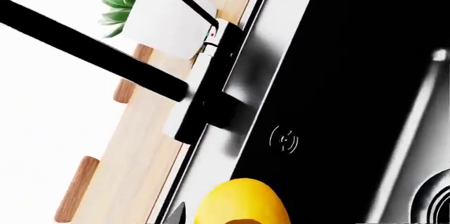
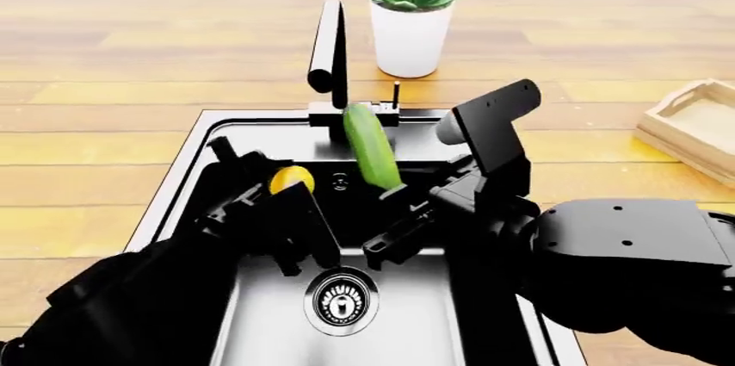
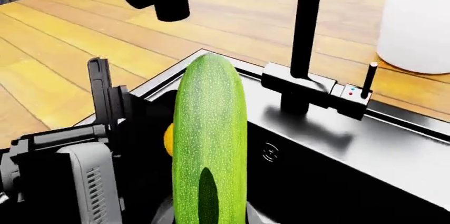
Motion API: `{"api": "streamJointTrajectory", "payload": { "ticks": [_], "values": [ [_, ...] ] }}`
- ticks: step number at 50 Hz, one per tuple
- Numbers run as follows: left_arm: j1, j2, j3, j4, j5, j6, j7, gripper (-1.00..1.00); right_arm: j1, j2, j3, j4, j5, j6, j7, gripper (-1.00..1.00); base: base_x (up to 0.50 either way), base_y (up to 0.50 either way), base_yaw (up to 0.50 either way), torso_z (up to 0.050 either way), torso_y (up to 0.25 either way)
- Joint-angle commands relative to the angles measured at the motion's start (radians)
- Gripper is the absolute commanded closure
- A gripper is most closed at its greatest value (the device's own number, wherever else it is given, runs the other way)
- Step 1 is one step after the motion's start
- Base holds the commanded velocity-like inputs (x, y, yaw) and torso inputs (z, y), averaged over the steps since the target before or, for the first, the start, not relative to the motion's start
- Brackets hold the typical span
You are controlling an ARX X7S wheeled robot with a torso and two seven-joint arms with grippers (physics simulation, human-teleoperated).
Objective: Pick up the fruits and vegetables and place them in the sink. Turn on the sink faucet to wash them. Then turn the sink off and put them in the tray.
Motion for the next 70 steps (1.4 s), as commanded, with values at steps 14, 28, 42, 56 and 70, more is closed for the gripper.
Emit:
{"api": "streamJointTrajectory", "payload": {
  "ticks": [14,28,42,56,70],
  "values": [
    [0.017,-0.042,-0.158,0.074,-0.047,0.017,-0.117,1.00,-0.036,0.033,0.022,-0.031,-0.018,-0.044,0.058,1.00,-0.41,0.00,0.00,0.000,0.250],
    [0.119,-0.037,-0.476,0.275,-0.219,-0.029,-0.337,1.00,-0.015,0.121,0.087,-0.223,-0.070,-0.116,0.165,1.00,-0.50,0.00,0.00,0.000,0.089],
    [0.489,0.002,-0.771,0.494,-0.294,0.163,-0.619,1.00,-0.213,0.252,0.092,-0.465,-0.463,-0.292,0.311,1.00,-0.43,0.00,0.00,0.000,0.000],
    [0.693,0.026,-0.822,0.477,-0.238,0.401,-0.648,1.00,-0.457,0.284,0.039,-0.446,-0.846,-0.434,0.440,1.00,0.00,-0.41,0.00,0.000,0.000],
    [0.702,0.028,-0.816,0.510,-0.268,0.392,-0.645,1.00,-0.482,0.302,0.047,-0.477,-0.908,-0.462,0.480,1.00,0.05,-0.50,0.00,0.000,0.000]
  ]
}}
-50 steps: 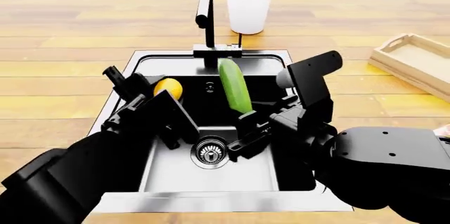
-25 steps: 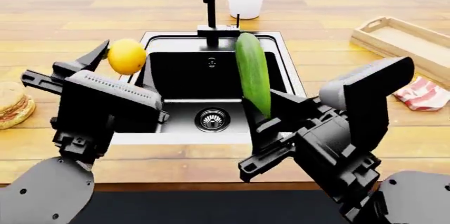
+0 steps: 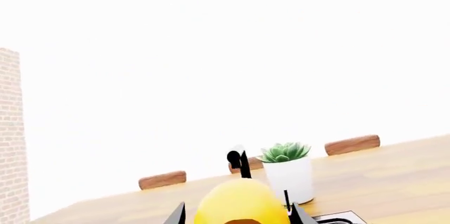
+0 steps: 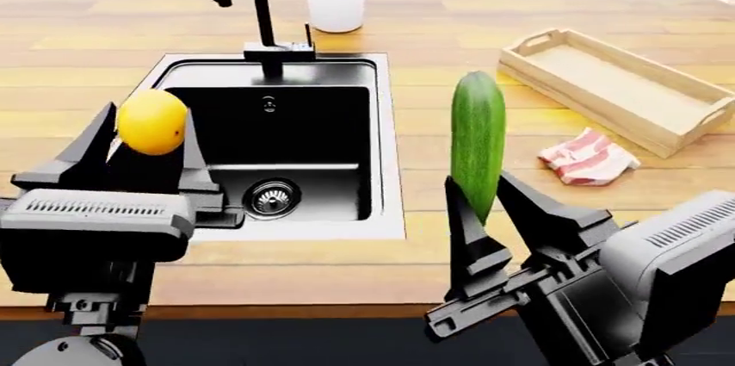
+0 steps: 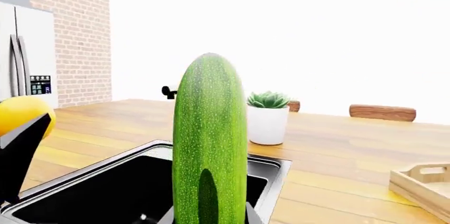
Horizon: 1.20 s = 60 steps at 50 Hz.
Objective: Pick up the fruits and vegetables and place them in the sink. Turn on the sink faucet to wash them. Then turn the sink off and put them in the tray.
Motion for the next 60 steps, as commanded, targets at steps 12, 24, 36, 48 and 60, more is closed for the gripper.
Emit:
{"api": "streamJointTrajectory", "payload": {
  "ticks": [12,24,36,48,60],
  "values": [
    [0.044,0.000,0.000,0.057,0.028,0.035,-0.037,1.00,-0.044,0.017,0.009,-0.044,-0.122,-0.019,0.062,1.00,0.06,-0.50,0.00,0.000,0.000],
    [0.059,0.000,-0.026,0.088,0.016,0.029,-0.067,1.00,-0.043,0.021,0.012,-0.050,-0.123,-0.017,0.068,1.00,0.06,-0.50,0.00,0.000,0.000],
    [0.056,-0.001,-0.012,0.083,0.023,0.025,-0.062,1.00,-0.048,0.012,0.011,-0.033,-0.121,-0.022,0.058,1.00,0.09,-0.50,0.00,0.000,0.000],
    [0.052,-0.002,-0.003,0.089,0.020,0.016,-0.061,1.00,-0.051,0.016,0.014,-0.036,-0.116,-0.038,0.049,1.00,0.13,-0.50,0.00,0.000,0.001],
    [-0.545,0.227,-0.035,-0.050,-0.257,-0.472,-0.203,1.00,0.411,0.035,0.184,0.098,0.554,0.210,-0.094,1.00,0.10,-0.38,0.00,0.000,0.001]
  ]
}}
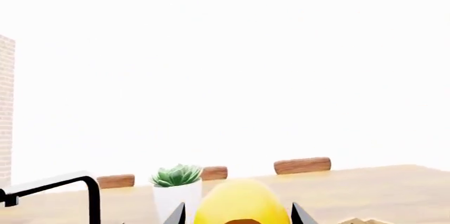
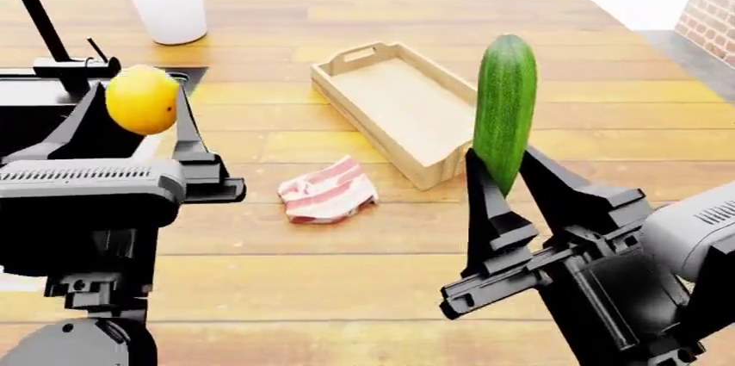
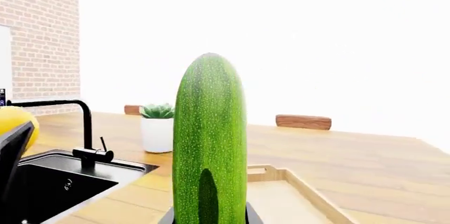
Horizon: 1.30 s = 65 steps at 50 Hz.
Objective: Pick up the fruits and vegetables and place them in the sink. Turn on the sink faucet to wash them. Then turn the sink off and put them in the tray.
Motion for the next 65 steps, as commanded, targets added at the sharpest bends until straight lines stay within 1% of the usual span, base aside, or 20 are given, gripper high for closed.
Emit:
{"api": "streamJointTrajectory", "payload": {
  "ticks": [1,2,4,6,10,14,18,32,38,53,58,62,65],
  "values": [
    [-0.522,0.193,-0.016,-0.174,-0.177,-0.353,-0.106,1.00,0.445,-0.032,0.155,0.205,0.613,0.273,-0.149,1.00,0.00,0.00,0.00,0.000,0.000],
    [-0.601,0.223,-0.004,-0.258,-0.178,-0.364,-0.087,1.00,0.513,-0.074,0.161,0.310,0.691,0.345,-0.173,1.00,0.00,0.00,0.00,0.000,0.000],
    [-0.707,0.271,0.019,-0.429,-0.164,-0.341,-0.033,1.00,0.588,-0.149,0.149,0.494,0.754,0.446,-0.202,1.00,0.00,0.00,0.00,0.000,0.000],
    [-0.794,0.311,0.065,-0.635,-0.127,-0.283,0.049,1.00,0.625,-0.235,0.119,0.700,0.761,0.516,-0.233,1.00,0.00,0.00,0.00,0.000,0.000],
    [-0.912,0.382,0.122,-0.995,-0.074,-0.166,0.189,1.00,0.662,-0.370,0.079,1.006,0.751,0.584,-0.293,1.00,0.00,0.00,0.00,0.000,0.000],
    [-1.008,0.442,0.149,-1.270,-0.040,-0.088,0.270,1.00,0.679,-0.464,0.055,1.221,0.736,0.610,-0.318,1.00,0.00,0.00,0.00,0.000,0.000],
    [-1.065,0.477,0.170,-1.445,-0.013,-0.035,0.314,1.00,0.665,-0.513,0.046,1.329,0.740,0.611,-0.319,1.00,0.37,-0.02,0.00,0.000,0.000],
    [-1.073,0.468,0.183,-1.452,-0.006,-0.036,0.308,1.00,0.661,-0.516,0.040,1.319,0.736,0.624,-0.316,1.00,0.50,-0.06,0.00,0.000,0.002],
    [-1.069,0.466,0.182,-1.452,-0.009,-0.032,0.304,1.00,0.655,-0.525,0.035,1.314,0.723,0.624,-0.340,1.00,0.50,-0.21,0.00,0.000,0.004],
    [-1.047,0.454,0.184,-1.430,-0.021,-0.028,0.307,1.00,0.632,-0.536,0.025,1.281,0.701,0.622,-0.421,1.00,0.50,-0.05,0.00,0.001,0.001],
    [-1.033,0.439,0.181,-1.383,-0.035,-0.050,0.302,1.00,0.636,-0.568,-0.003,1.316,0.740,0.719,-0.486,1.00,0.00,0.00,0.00,0.000,0.000],
    [-1.029,0.430,0.177,-1.352,-0.044,-0.062,0.298,1.00,0.663,-0.590,-0.036,1.321,0.786,0.845,-0.533,1.00,0.00,0.00,0.00,0.000,0.000],
    [-1.026,0.428,0.181,-1.348,-0.042,-0.062,0.296,1.00,0.673,-0.605,-0.049,1.326,0.813,0.905,-0.554,1.00,0.00,0.00,0.00,0.000,0.003]
  ]
}}
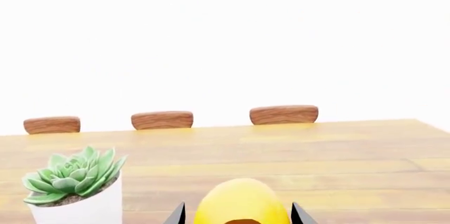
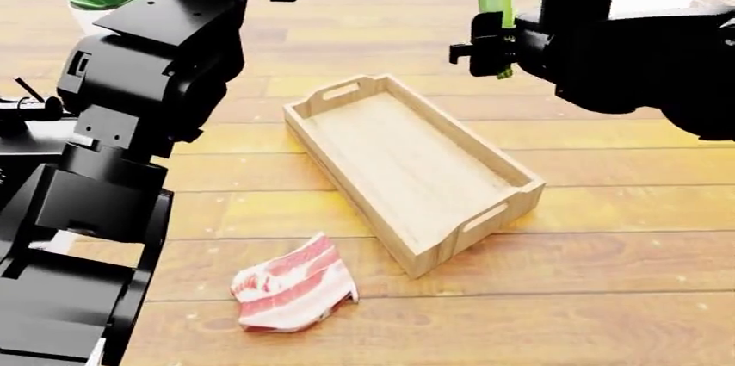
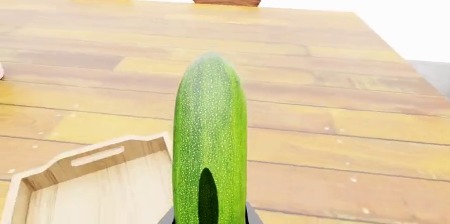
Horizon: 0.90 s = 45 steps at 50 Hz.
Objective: Pick up the fruits and vegetables and place them in the sink. Turn on the sink faucet to wash them. Then turn the sink off and put them in the tray.
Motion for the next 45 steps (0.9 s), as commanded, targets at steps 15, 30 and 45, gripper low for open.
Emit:
{"api": "streamJointTrajectory", "payload": {
  "ticks": [15,30,45],
  "values": [
    [0.018,-0.020,0.010,0.038,-0.009,0.002,-0.008,1.00,0.021,-0.152,-0.067,0.145,0.103,0.273,-0.151,1.00,0.00,0.00,0.00,0.000,0.001],
    [0.034,-0.031,0.016,0.034,-0.013,0.007,-0.001,1.00,-0.083,-0.357,-0.140,0.440,-0.008,0.208,-0.318,1.00,0.00,0.00,0.00,0.000,0.001],
    [0.049,-0.029,0.026,0.021,-0.011,0.019,0.000,1.00,-0.146,-0.481,-0.213,0.657,-0.077,0.228,-0.430,1.00,0.00,0.00,0.00,0.001,0.001]
  ]
}}
